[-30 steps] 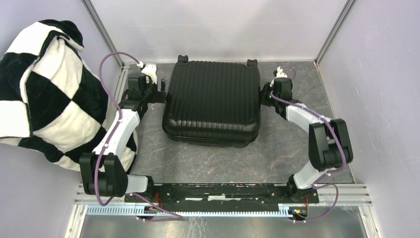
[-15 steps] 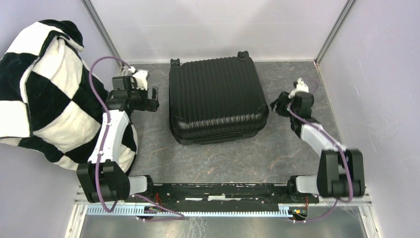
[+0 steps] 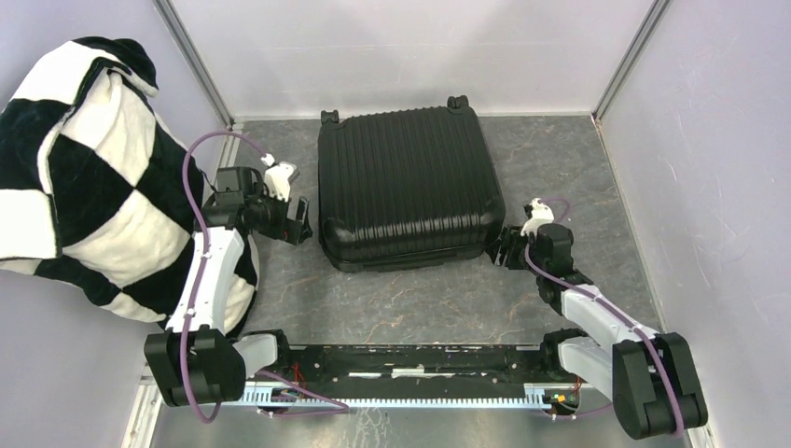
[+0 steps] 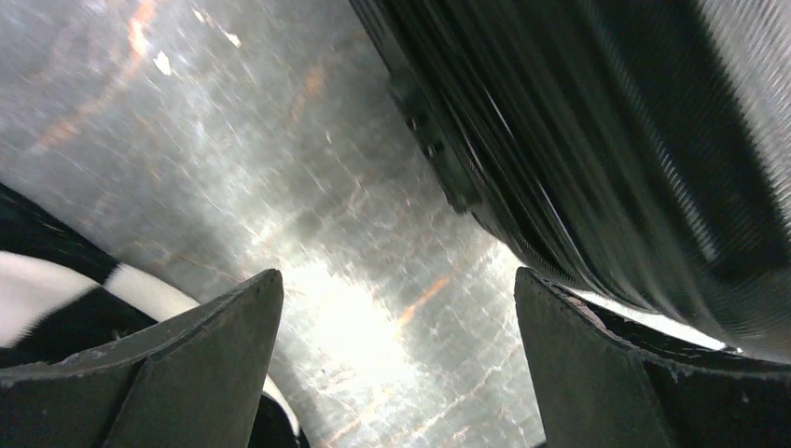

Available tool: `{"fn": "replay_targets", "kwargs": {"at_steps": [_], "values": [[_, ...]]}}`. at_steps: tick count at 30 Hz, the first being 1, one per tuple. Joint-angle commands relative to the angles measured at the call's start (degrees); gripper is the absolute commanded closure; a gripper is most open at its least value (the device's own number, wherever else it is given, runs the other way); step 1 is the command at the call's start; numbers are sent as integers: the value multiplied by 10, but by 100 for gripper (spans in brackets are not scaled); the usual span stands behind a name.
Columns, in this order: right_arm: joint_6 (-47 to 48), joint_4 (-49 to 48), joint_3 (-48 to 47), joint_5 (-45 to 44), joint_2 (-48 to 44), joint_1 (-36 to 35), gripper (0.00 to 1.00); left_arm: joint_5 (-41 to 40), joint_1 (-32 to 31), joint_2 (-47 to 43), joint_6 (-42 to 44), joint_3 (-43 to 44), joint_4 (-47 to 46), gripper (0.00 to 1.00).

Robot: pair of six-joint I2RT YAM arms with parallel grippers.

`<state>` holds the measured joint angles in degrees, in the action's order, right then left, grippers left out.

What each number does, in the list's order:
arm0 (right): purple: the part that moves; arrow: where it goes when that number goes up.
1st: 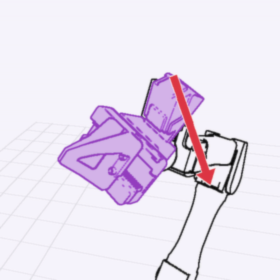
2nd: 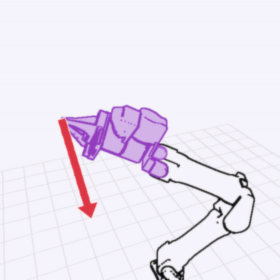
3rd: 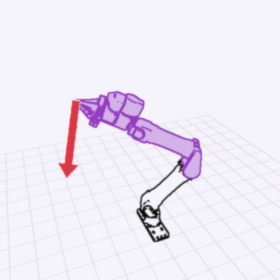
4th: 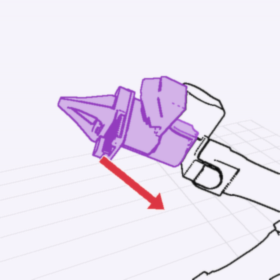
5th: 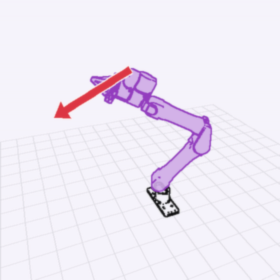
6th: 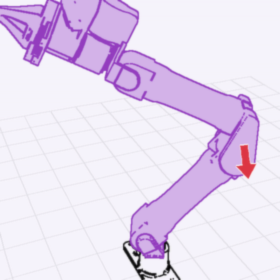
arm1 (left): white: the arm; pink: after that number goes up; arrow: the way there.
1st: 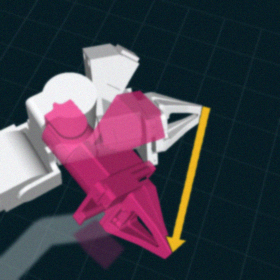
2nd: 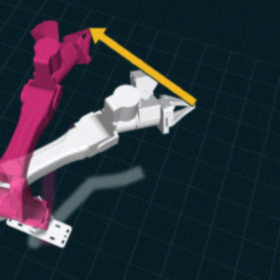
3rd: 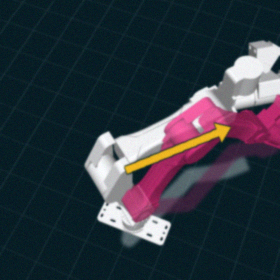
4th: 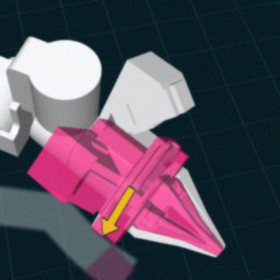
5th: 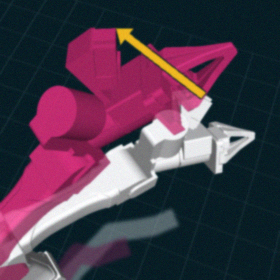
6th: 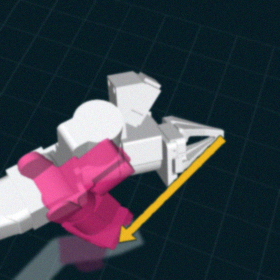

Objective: Pack the luggage

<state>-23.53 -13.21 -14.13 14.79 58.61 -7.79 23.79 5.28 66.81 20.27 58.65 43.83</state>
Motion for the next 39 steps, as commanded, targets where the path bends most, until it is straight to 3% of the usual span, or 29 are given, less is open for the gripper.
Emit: {"fn": "replay_targets", "kwargs": {"at_steps": [1, 8, 14, 20, 24, 30, 39], "values": [[29, -5, -74, -55, 3, -44, 40, 3, 0, -26, 40, -52, 11, 0], [48, 89, -118, -83, -47, -60, 41, 1, 0, -49, 92, -96, 11, 0], [39, 121, -132, -64, -78, -60, 45, -13, 0, -52, 107, -127, -50, 0], [12, 193, -163, -124, -103, -32, 57, -55, 0, -44, 72, -145, -115, 4], [-29, 164, -143, -114, -102, 24, 63, -64, -1, -27, 25, -158, -174, 8], [-57, 92, -165, -44, -4, 27, 67, -47, -2, 15, -17, -161, -240, 9], [-75, 50, -279, -34, 80, -106, 70, -36, -46, 72, -54, -153, -289, 9]]}}
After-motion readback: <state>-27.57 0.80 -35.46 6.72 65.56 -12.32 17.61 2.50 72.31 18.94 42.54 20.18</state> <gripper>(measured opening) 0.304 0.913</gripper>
